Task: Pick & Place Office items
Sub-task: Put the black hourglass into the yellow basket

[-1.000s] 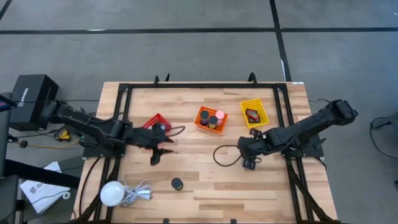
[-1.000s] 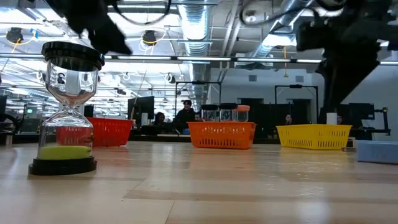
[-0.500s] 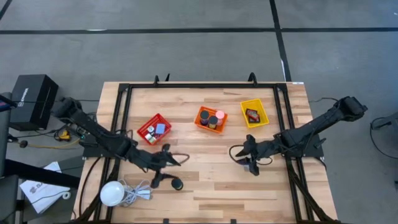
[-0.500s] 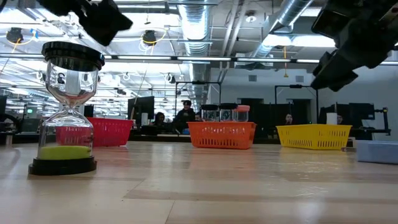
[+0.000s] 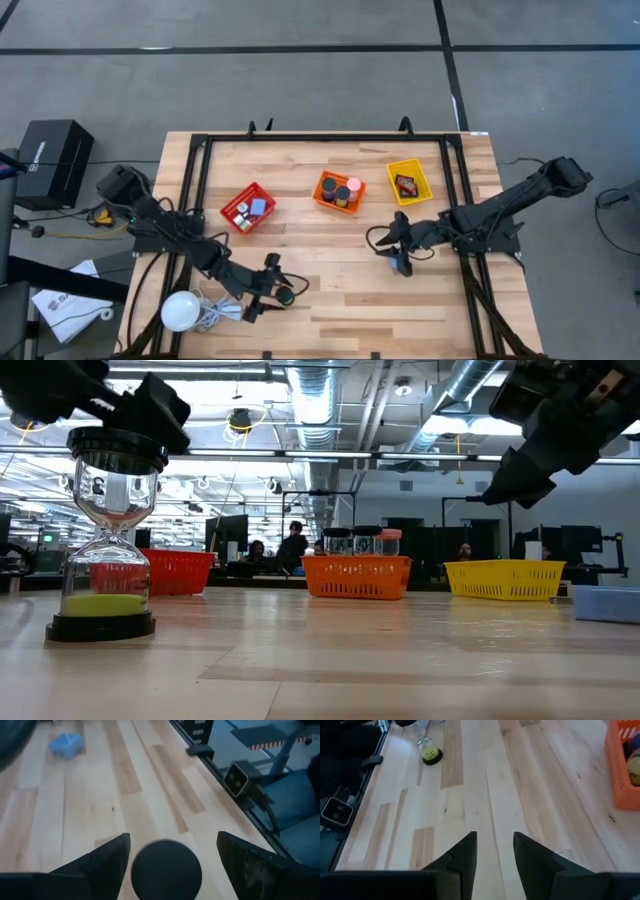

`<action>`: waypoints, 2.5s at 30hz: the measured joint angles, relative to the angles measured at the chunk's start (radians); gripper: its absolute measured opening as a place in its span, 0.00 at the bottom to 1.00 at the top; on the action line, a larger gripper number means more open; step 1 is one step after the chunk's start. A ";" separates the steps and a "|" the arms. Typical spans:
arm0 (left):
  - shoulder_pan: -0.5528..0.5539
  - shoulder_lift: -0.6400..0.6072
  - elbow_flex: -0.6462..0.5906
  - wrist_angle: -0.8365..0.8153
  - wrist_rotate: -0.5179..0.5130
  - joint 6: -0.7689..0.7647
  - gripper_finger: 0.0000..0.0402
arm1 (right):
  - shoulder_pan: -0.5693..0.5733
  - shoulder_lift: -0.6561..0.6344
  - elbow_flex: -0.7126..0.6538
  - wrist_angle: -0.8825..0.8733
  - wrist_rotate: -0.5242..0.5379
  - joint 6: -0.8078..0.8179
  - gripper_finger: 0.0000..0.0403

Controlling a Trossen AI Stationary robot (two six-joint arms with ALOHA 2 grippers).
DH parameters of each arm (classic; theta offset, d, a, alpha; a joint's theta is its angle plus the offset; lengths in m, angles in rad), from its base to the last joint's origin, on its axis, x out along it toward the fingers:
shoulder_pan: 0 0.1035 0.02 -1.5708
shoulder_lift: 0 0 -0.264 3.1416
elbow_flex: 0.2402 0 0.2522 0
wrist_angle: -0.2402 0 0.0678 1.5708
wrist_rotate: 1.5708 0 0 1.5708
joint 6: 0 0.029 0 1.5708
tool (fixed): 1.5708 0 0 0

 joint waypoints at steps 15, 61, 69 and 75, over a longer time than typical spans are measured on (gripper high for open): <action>0.007 0.048 0.000 0.002 -0.004 0.003 0.73 | -0.005 0.000 0.000 0.020 0.000 0.000 0.30; 0.508 -0.022 0.135 0.033 0.089 0.231 0.54 | -0.058 0.001 0.000 0.004 -0.001 -0.021 0.30; 0.745 -0.061 0.243 0.034 0.248 0.269 0.54 | -0.088 0.001 0.001 -0.019 -0.001 -0.082 0.30; 0.893 0.009 0.293 0.076 0.328 0.269 0.52 | -0.111 0.001 0.001 -0.022 -0.002 -0.088 0.30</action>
